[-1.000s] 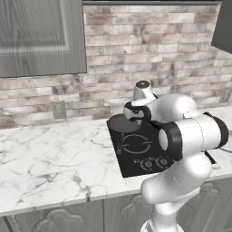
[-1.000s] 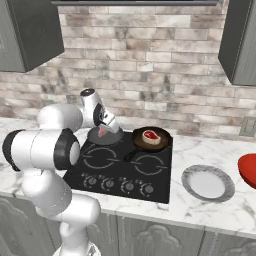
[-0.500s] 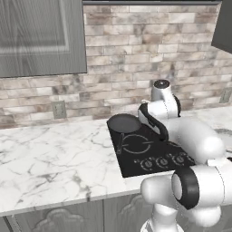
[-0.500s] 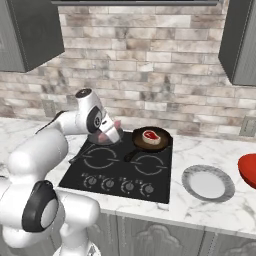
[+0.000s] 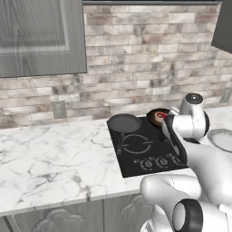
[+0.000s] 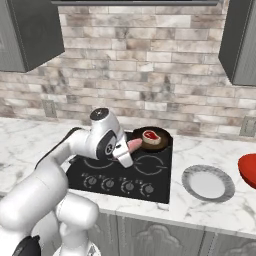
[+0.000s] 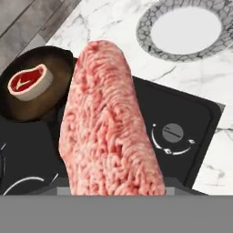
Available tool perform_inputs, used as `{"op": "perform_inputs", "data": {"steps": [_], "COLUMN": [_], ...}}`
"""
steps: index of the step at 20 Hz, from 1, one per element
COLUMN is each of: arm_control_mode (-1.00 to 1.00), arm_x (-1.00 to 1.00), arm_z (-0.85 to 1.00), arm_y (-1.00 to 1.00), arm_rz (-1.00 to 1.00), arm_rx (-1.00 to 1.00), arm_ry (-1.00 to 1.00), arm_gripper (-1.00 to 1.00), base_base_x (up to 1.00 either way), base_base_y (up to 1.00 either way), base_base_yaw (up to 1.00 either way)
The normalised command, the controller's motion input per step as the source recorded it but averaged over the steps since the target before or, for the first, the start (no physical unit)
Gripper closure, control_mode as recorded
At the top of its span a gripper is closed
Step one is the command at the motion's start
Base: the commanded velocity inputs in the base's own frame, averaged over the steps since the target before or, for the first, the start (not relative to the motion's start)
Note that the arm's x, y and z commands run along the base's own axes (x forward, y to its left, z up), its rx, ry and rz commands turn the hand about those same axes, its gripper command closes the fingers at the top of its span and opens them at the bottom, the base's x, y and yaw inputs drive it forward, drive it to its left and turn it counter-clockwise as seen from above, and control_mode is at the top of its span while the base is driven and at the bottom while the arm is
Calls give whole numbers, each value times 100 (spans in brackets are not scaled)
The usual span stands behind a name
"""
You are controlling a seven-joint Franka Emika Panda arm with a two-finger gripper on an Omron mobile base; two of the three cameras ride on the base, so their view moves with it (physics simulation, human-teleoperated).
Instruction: Place one of the steaks on the plate and the other in the bowl. Then place the bowl in the fridge.
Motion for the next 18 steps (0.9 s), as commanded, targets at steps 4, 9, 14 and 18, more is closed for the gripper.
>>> {"op": "perform_inputs", "data": {"steps": [4, 9, 14, 18], "arm_control_mode": [-100, -100, -100, -100], "arm_x": [-5, 0, -2, -6], "arm_z": [24, 27, 14, 3], "arm_y": [-88, -98, -100, -100], "arm_rz": [-27, -12, -2, -2], "arm_rx": [5, 8, 15, 17], "arm_ry": [0, 0, -5, -8], "arm_gripper": [100, 100, 100, 100], "base_base_x": [0, 0, 0, 0], "base_base_y": [0, 0, 0, 0], "base_base_yaw": [0, 0, 0, 0]}}
